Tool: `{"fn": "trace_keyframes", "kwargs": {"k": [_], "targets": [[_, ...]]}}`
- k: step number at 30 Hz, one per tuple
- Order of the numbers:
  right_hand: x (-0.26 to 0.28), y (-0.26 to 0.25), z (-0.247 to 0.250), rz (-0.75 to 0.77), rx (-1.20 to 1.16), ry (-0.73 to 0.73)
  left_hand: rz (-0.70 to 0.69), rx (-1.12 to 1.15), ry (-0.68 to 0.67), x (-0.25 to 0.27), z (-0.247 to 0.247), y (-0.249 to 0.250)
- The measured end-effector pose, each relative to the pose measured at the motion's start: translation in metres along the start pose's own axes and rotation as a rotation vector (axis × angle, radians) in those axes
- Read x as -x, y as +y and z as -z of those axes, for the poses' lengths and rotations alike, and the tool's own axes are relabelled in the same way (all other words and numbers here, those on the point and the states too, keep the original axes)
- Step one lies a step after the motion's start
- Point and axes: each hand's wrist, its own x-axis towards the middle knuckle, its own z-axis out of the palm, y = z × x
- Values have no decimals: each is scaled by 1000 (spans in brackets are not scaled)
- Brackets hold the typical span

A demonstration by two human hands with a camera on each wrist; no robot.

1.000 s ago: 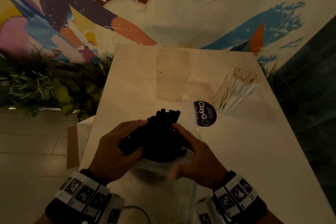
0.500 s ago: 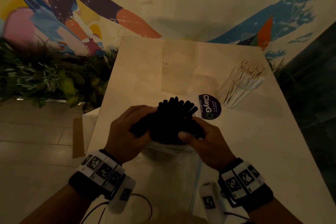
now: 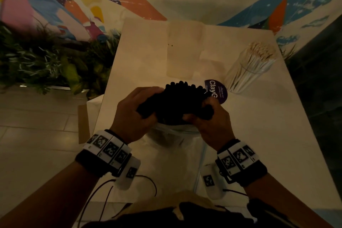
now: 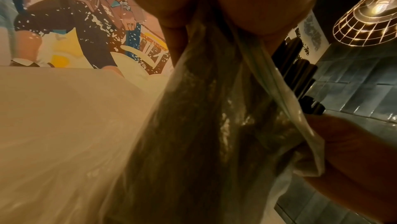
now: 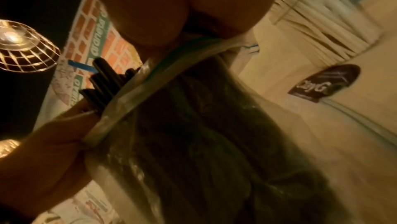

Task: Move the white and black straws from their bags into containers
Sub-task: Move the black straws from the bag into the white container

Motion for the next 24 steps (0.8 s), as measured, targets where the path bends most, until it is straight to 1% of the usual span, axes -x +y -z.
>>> {"fn": "trace_keyframes", "kwargs": {"k": [1, 2, 5, 6, 8, 9, 11, 12, 13, 15, 16, 18, 21, 24], "targets": [[0, 1, -2, -16, 1, -13, 4, 2, 0, 0, 0, 1], [0, 2, -2, -13, 14, 9, 7, 6, 3, 0, 0, 1], [1, 4, -2, 29, 62, 149, 12, 12, 14, 3, 0, 2], [2, 3, -2, 26, 43, 145, 11, 11, 17, 3, 1, 1], [4, 2, -4, -11, -14, 45, 7, 3, 13, 5, 1, 0], [5, 3, -5, -15, -10, 31, 6, -1, 9, 6, 1, -1], [1, 2, -2, 2, 55, 88, 0, -5, 6, 6, 1, -1], [0, 2, -2, 3, 77, 94, -4, -3, 6, 6, 1, -1], [0, 4, -3, -6, 91, 53, -8, 2, 9, 6, 1, -1], [5, 10, -7, -29, 103, -82, -13, 7, 20, 7, 0, -1], [8, 12, -10, -32, 101, -113, -15, 6, 24, 7, 0, -1], [11, 13, -12, -65, 93, -113, -13, 3, 23, 7, 0, -1], [12, 6, -5, -103, -14, -75, -17, 8, 21, 7, 1, 1], [13, -4, 7, -39, -223, -22, -20, 15, 16, 8, 2, 1]]}}
